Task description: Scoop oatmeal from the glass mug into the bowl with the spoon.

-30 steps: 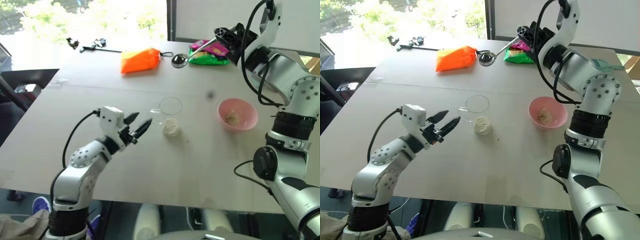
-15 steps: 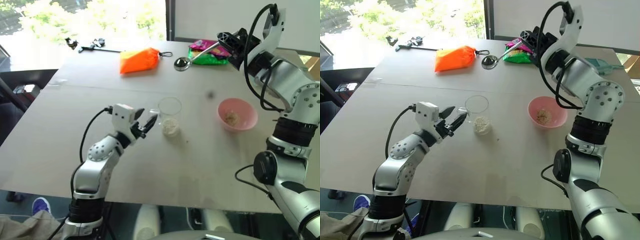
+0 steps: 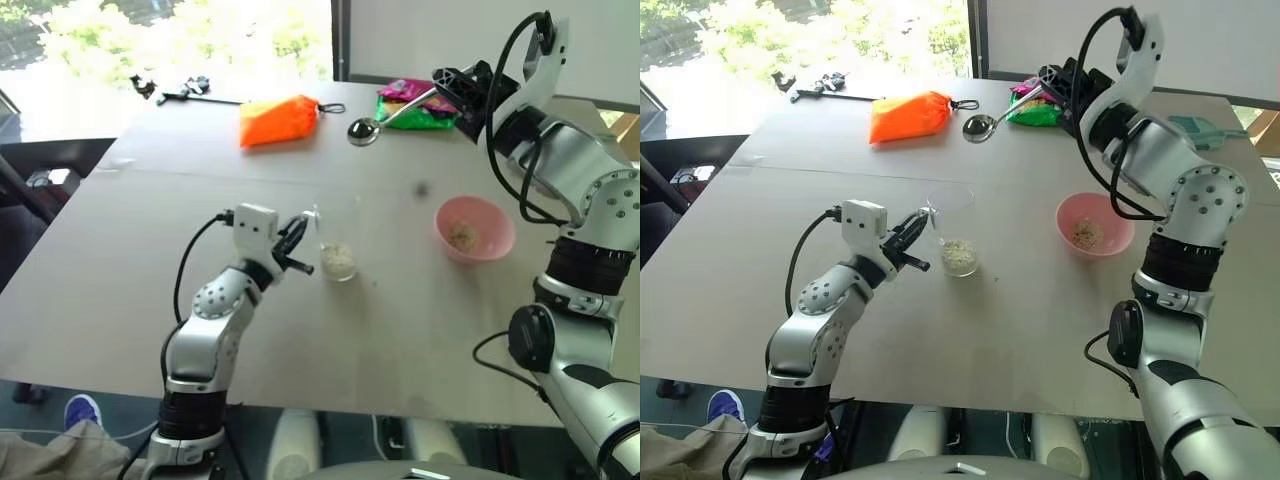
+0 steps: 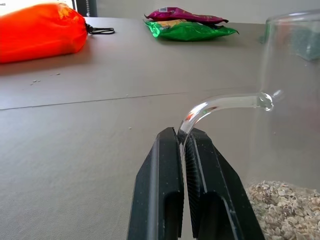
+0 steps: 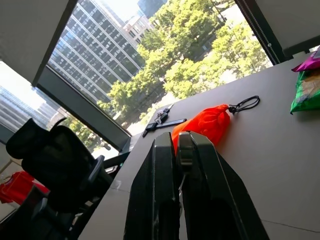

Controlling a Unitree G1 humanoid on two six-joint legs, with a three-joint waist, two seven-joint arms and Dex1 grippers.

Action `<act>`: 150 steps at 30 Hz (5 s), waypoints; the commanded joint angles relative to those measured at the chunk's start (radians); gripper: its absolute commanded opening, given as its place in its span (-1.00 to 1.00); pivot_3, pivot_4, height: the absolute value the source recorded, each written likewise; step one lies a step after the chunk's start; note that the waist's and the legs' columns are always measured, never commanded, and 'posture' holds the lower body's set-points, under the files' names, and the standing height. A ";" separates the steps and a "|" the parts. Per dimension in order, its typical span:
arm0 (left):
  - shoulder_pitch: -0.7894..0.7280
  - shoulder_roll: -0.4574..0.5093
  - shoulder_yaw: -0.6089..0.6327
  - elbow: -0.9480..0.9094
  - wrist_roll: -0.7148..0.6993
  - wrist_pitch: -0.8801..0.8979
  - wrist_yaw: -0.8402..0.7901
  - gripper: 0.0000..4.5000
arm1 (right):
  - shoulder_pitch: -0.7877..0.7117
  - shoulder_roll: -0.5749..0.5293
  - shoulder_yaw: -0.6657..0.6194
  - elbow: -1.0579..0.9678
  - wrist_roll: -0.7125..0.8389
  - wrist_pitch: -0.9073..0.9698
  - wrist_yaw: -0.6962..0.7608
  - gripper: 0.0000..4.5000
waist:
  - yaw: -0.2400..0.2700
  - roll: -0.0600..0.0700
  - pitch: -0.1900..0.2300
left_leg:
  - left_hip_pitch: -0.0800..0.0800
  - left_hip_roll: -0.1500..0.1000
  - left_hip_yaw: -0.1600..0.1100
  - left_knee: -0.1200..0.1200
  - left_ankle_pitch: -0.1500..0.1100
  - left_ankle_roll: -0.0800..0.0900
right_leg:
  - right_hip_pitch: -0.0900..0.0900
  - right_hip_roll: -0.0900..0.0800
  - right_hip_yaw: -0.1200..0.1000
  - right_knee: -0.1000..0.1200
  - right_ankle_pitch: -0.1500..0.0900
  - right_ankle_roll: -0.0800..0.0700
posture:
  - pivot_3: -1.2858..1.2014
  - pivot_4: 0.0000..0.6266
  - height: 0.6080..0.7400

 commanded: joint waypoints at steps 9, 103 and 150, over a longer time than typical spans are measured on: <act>-0.096 0.068 0.020 0.064 0.135 -0.252 -0.006 -0.96 | -0.011 -0.117 0.020 -0.134 0.103 0.045 0.115 -1.00 | 0.001 0.000 0.000 | 0.000 0.000 0.000 0.000 0.000 0.000 | 0.000 0.000 0.000 0.000 0.000 0.000 | 0.03 -0.52 1.00; -0.281 0.032 -0.023 0.183 0.270 -0.296 0.073 -0.98 | -0.038 -0.208 0.561 -0.258 -0.522 -0.086 0.505 -1.00 | 0.002 0.000 0.000 | -0.002 0.000 0.000 -0.001 0.000 0.000 | 0.000 0.000 -0.001 -0.005 0.000 0.000 | 0.03 -0.52 1.00; -0.327 -0.019 -0.018 0.323 0.273 -0.381 0.060 -0.98 | -0.234 0.154 -0.223 0.154 -0.180 0.481 0.150 -1.00 | 0.002 0.000 0.000 | -0.002 0.000 0.000 -0.001 0.000 -0.001 | 0.000 0.000 -0.002 -0.005 0.000 0.000 | 0.03 -0.52 1.00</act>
